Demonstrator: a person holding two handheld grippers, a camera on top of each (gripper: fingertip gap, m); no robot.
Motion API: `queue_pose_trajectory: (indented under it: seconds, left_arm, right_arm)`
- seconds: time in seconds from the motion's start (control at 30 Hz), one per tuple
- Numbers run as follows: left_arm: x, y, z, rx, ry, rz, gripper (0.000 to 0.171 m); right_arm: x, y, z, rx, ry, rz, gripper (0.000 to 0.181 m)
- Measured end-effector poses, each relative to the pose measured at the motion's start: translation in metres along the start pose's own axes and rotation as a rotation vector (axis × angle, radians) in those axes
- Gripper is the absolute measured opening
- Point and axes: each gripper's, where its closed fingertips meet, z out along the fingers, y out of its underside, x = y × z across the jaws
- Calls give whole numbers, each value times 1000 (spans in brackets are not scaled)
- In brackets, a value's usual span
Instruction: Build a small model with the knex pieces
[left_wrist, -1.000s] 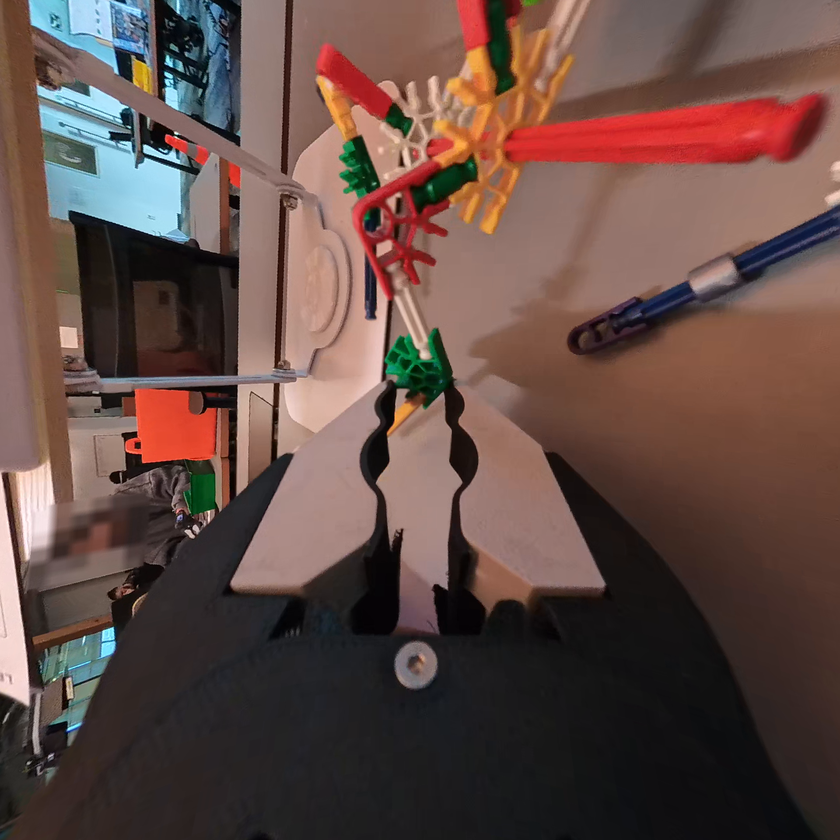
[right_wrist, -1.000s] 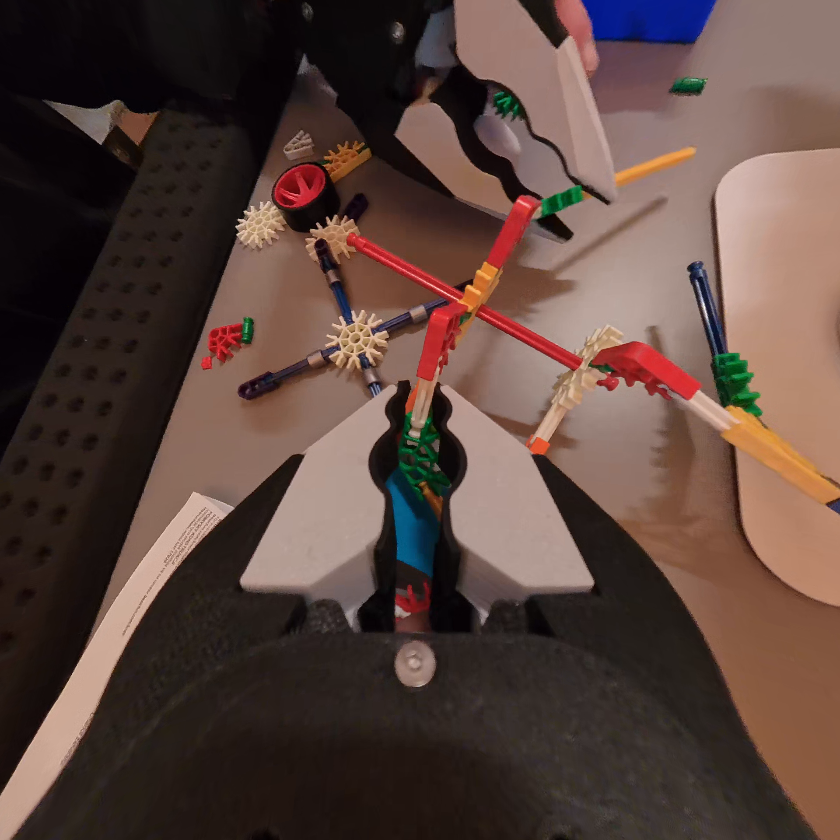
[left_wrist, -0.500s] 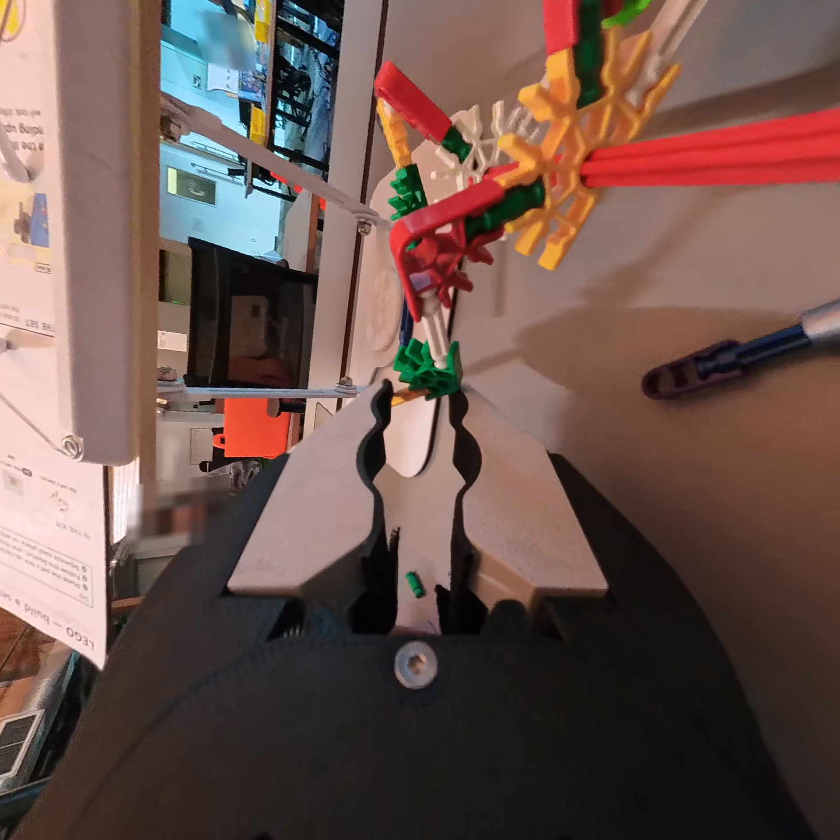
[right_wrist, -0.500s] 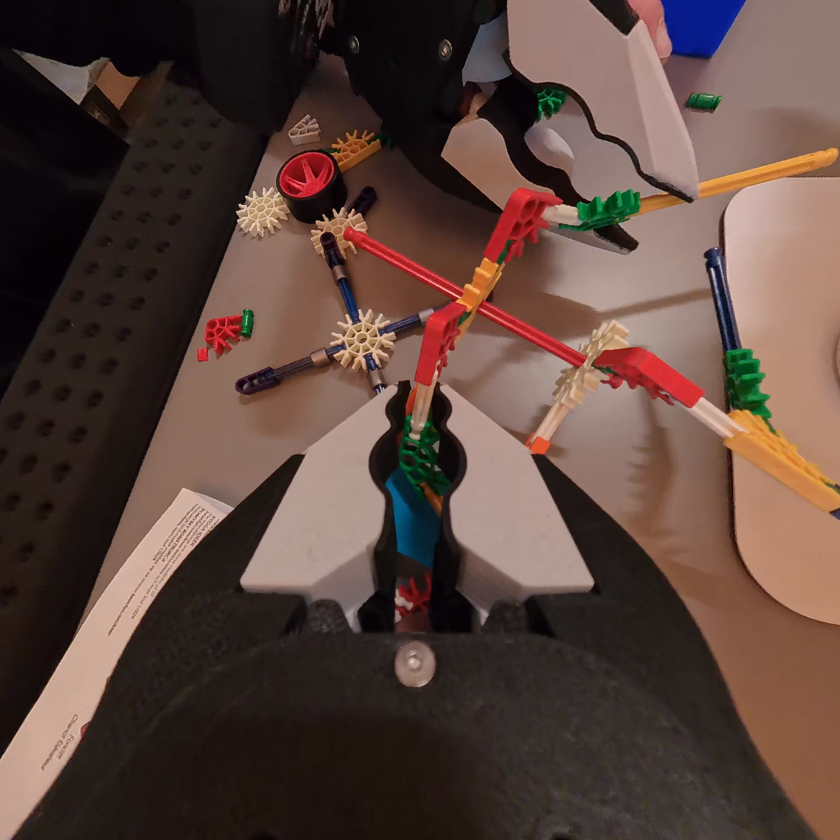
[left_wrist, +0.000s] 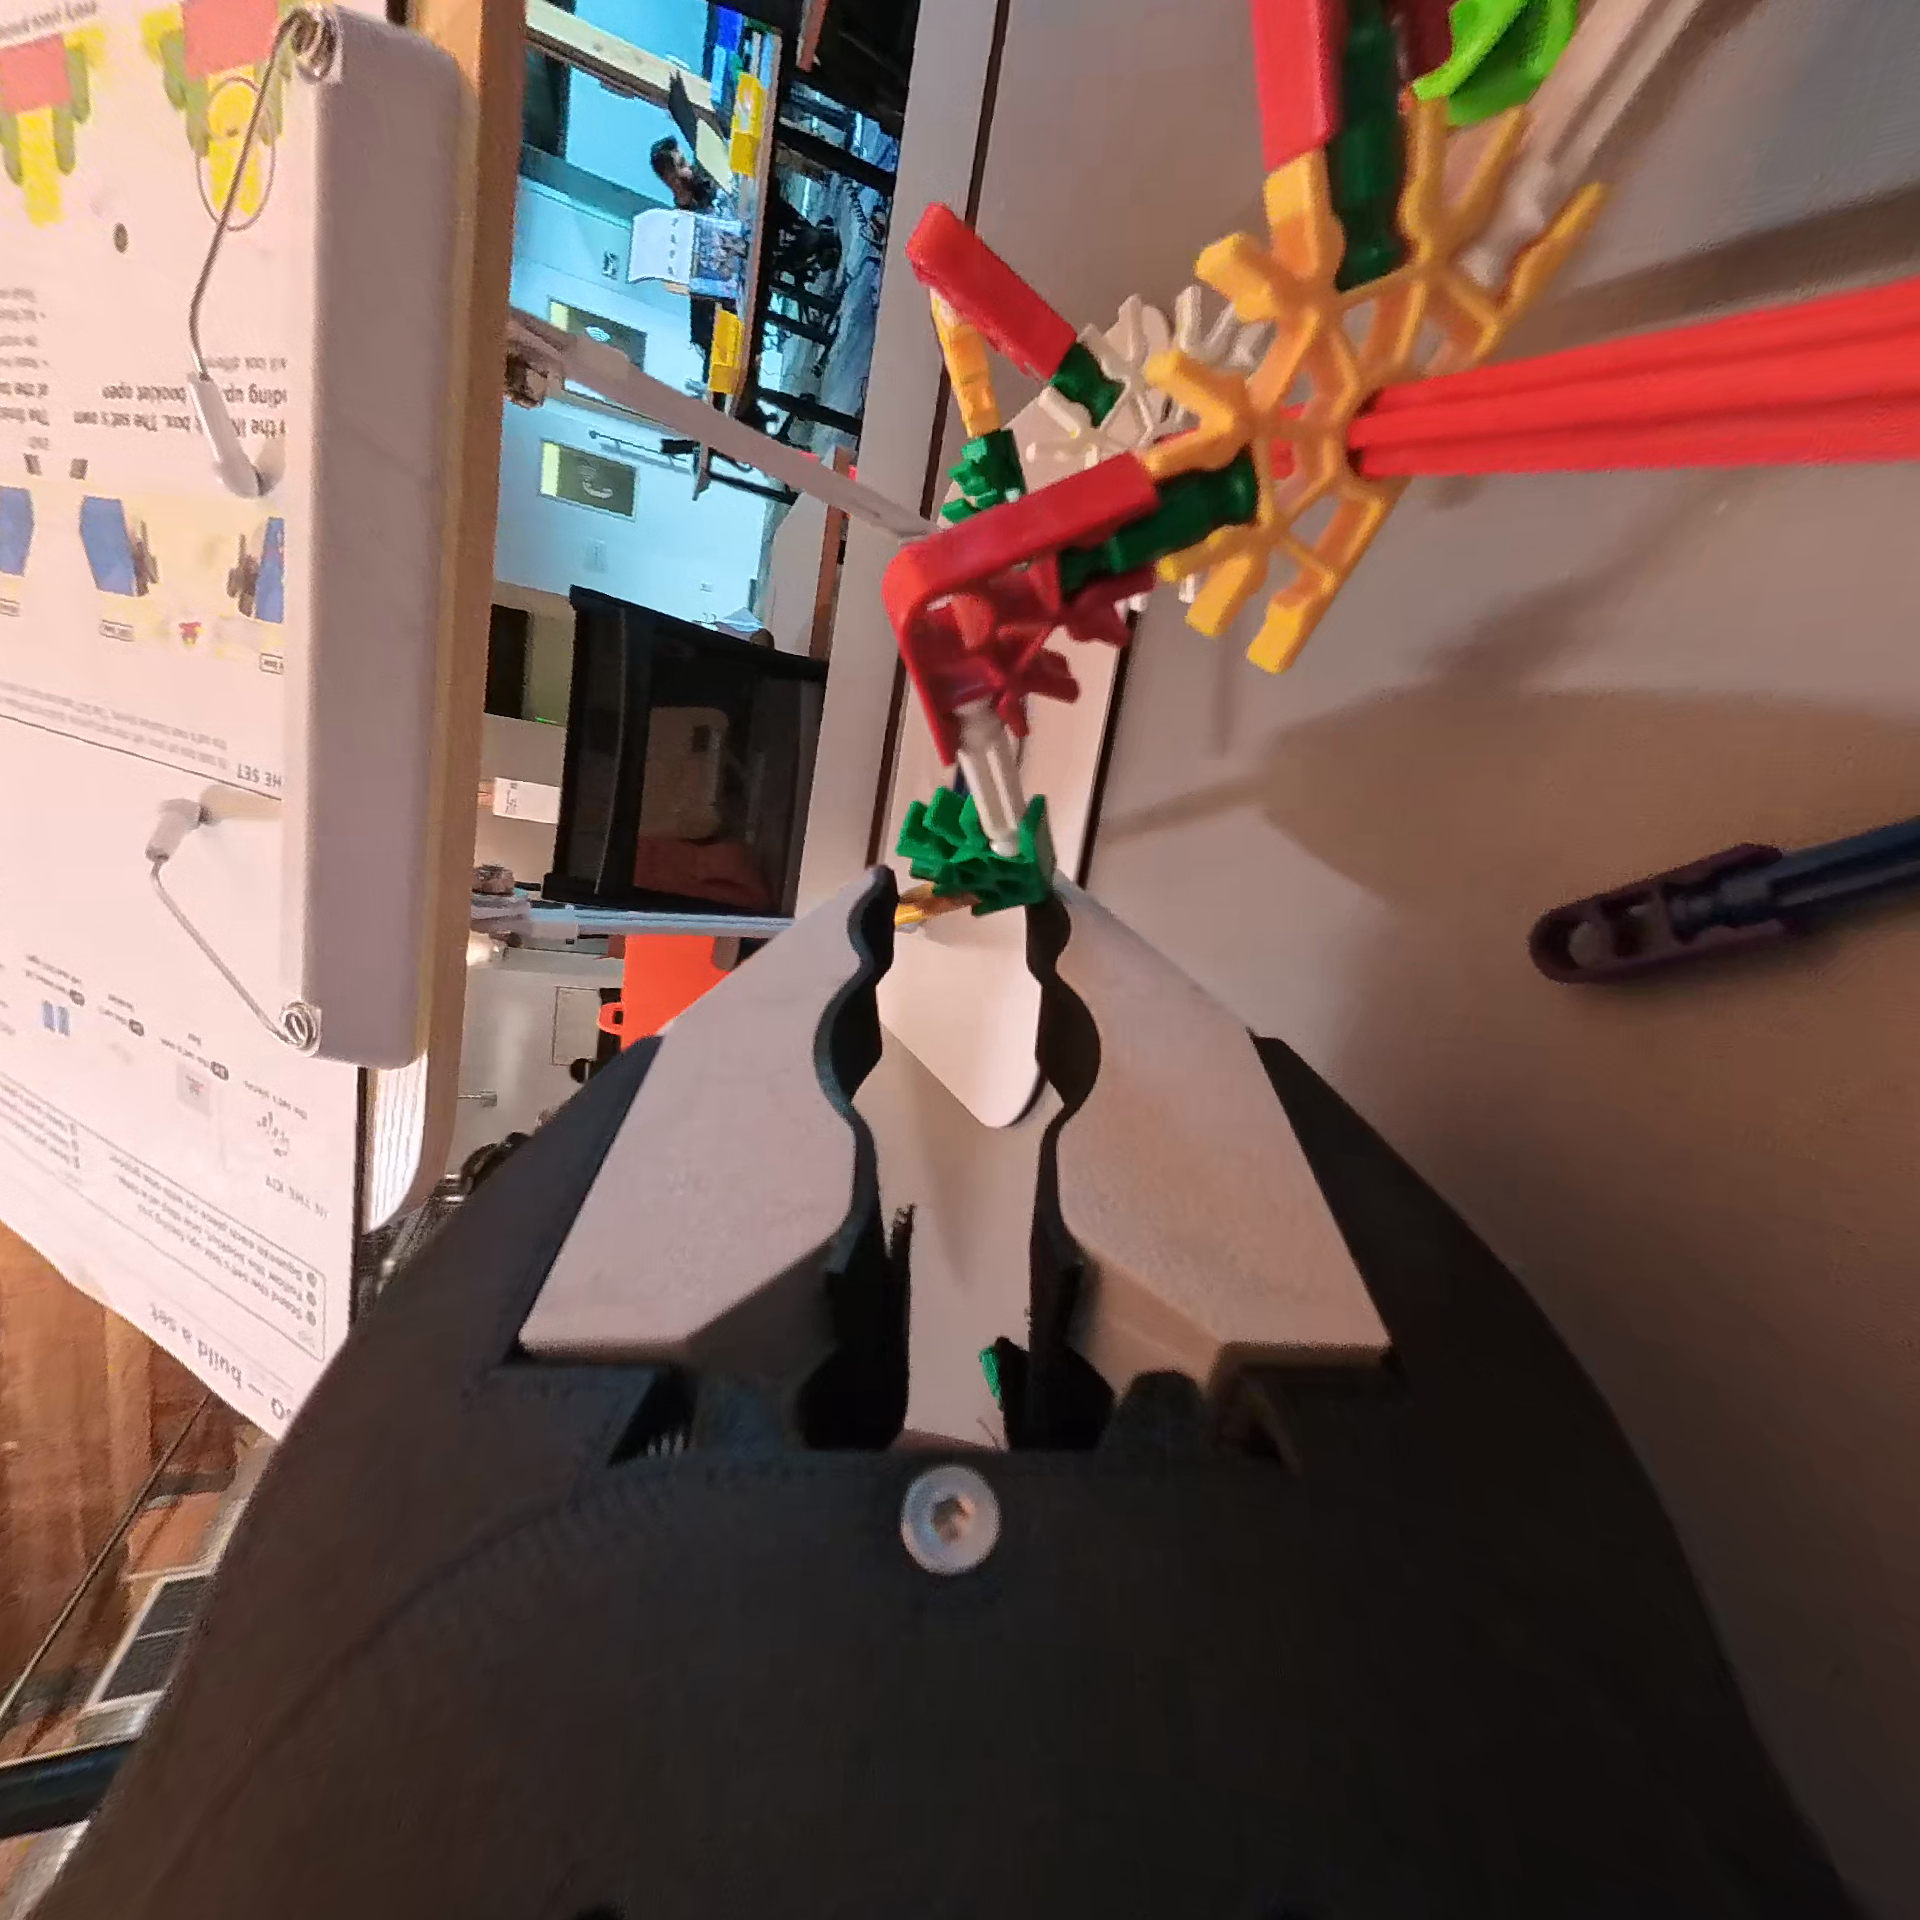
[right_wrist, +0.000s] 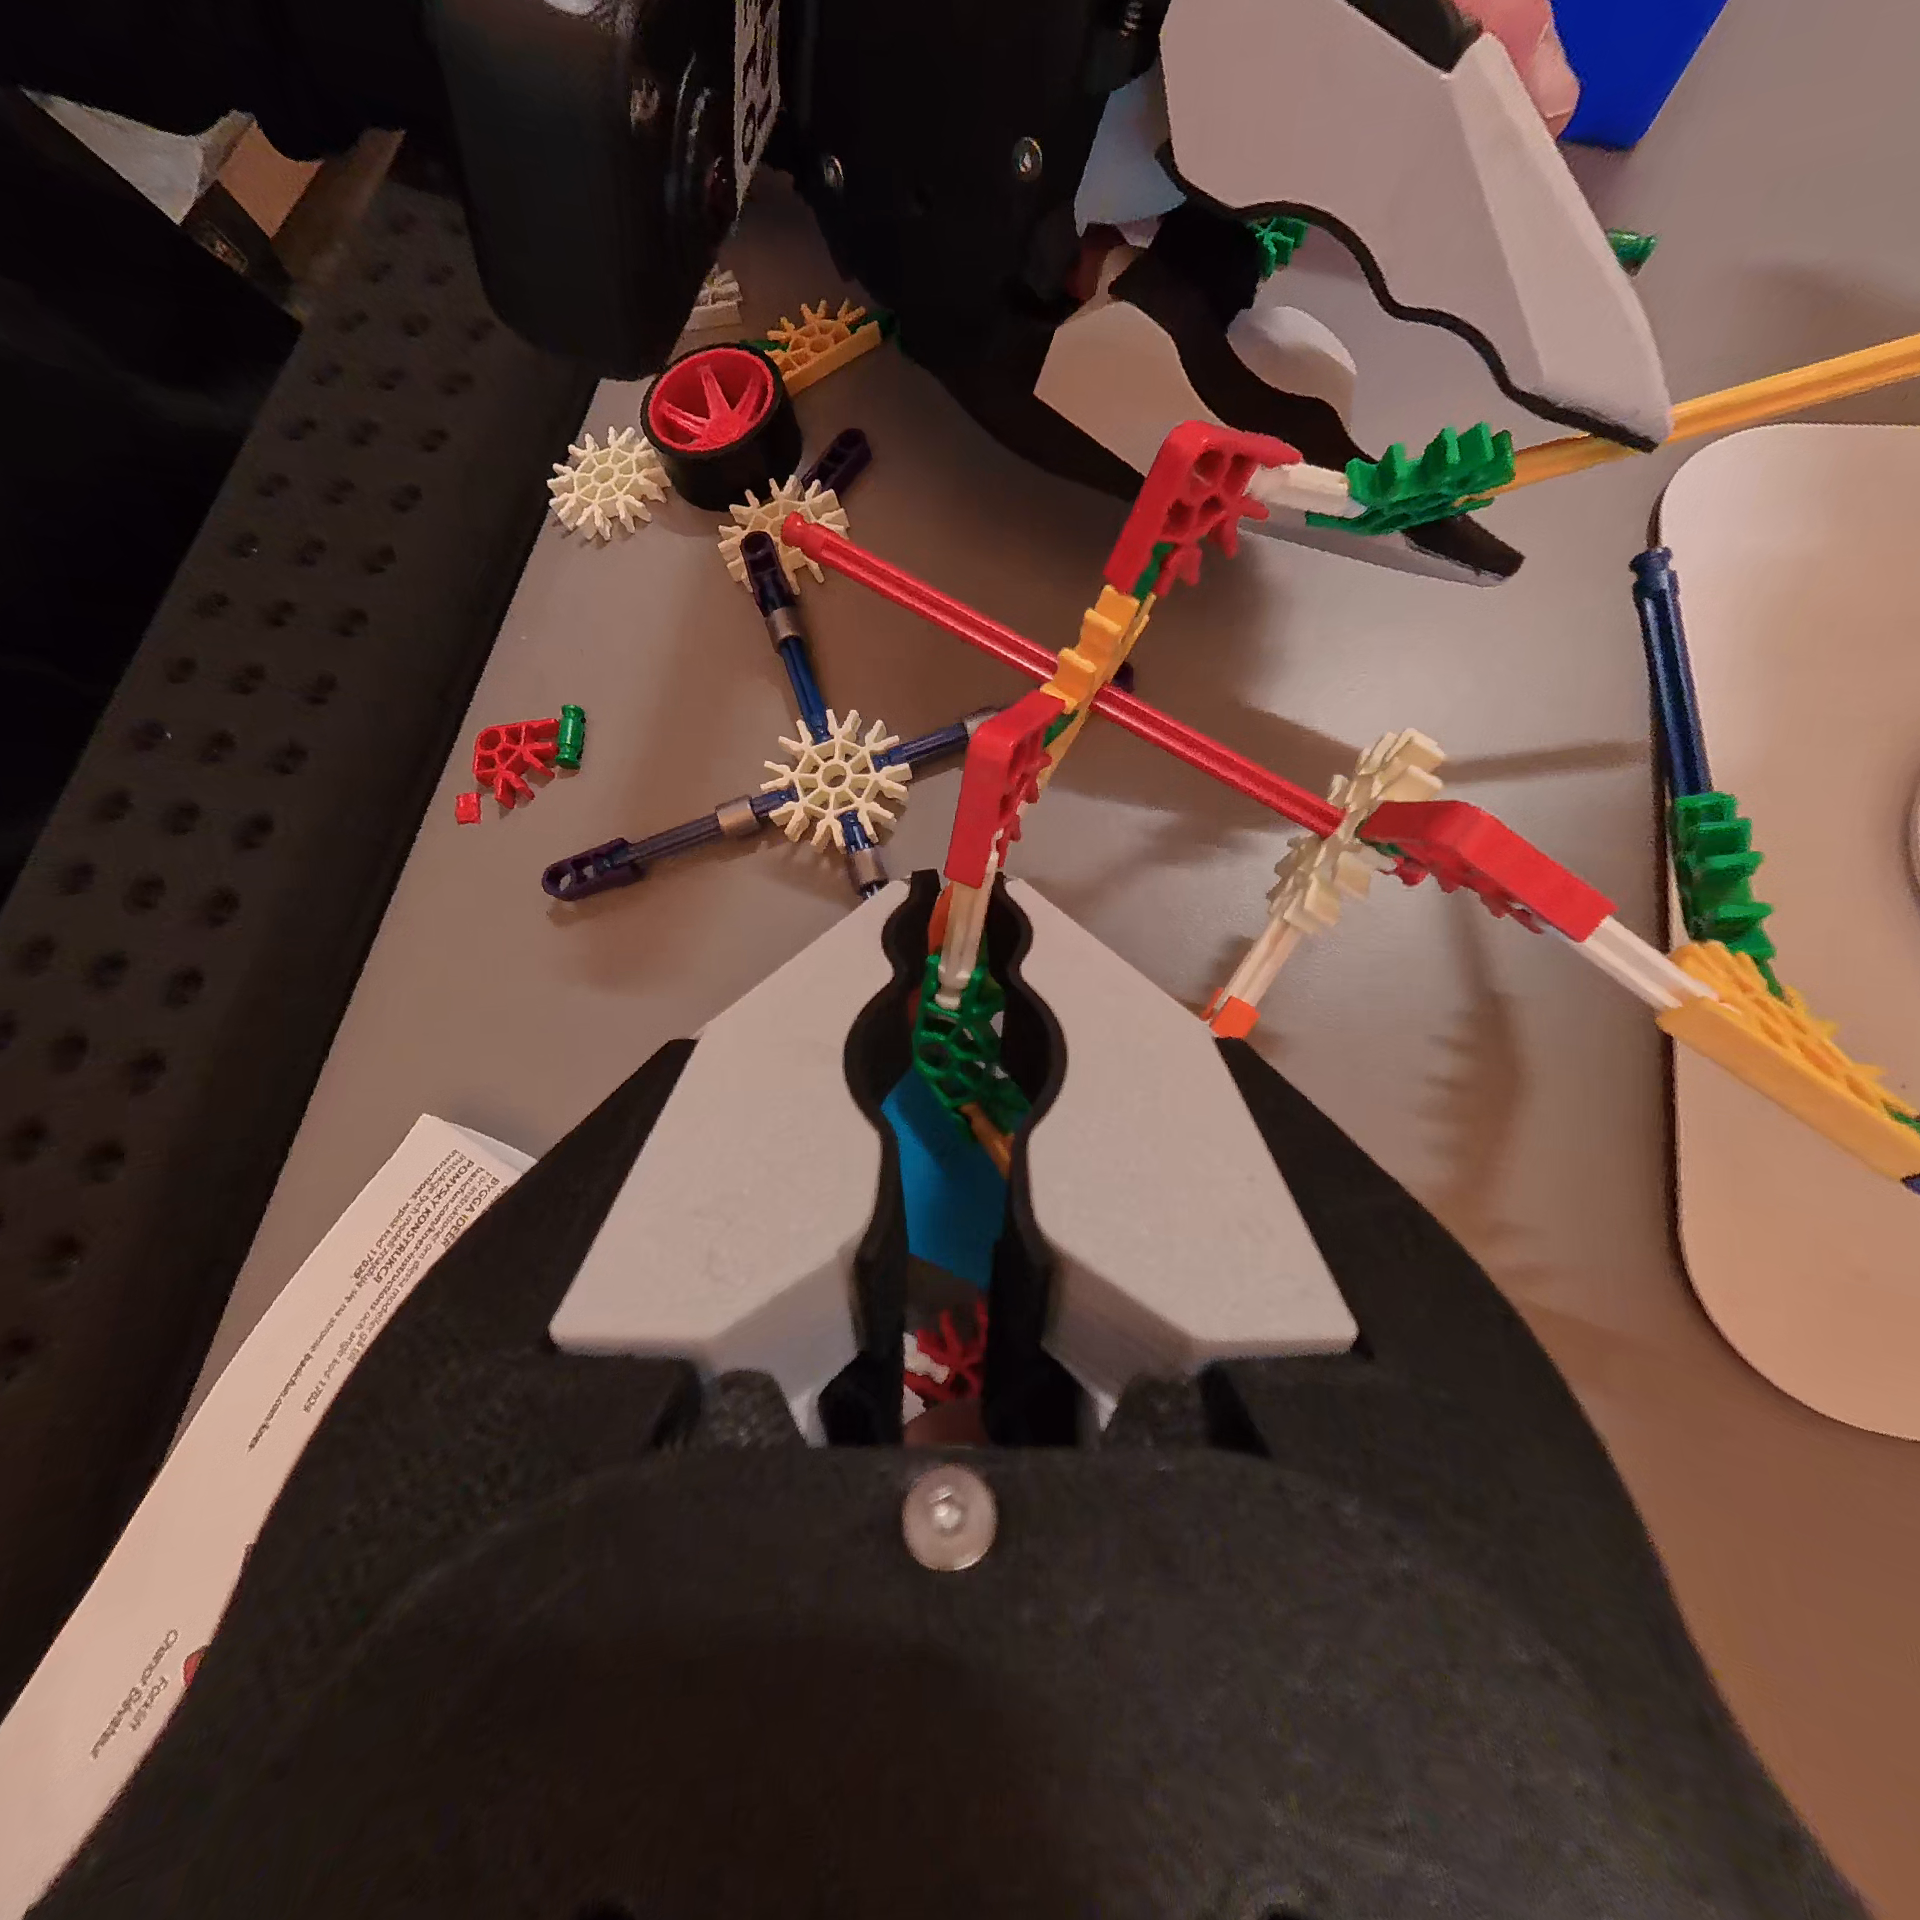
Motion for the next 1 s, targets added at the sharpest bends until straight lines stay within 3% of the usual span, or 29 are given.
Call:
queue_pose_trajectory:
  seconds: [0.5,1.0]
  left_arm:
    - [-20,-17,-6,80,-162,26,25]
    - [-25,-24,-9,109,-204,47,26]
  right_arm:
    - [-7,-6,0,28,-34,-6,8]
    - [-11,-7,0,27,-46,-18,7]
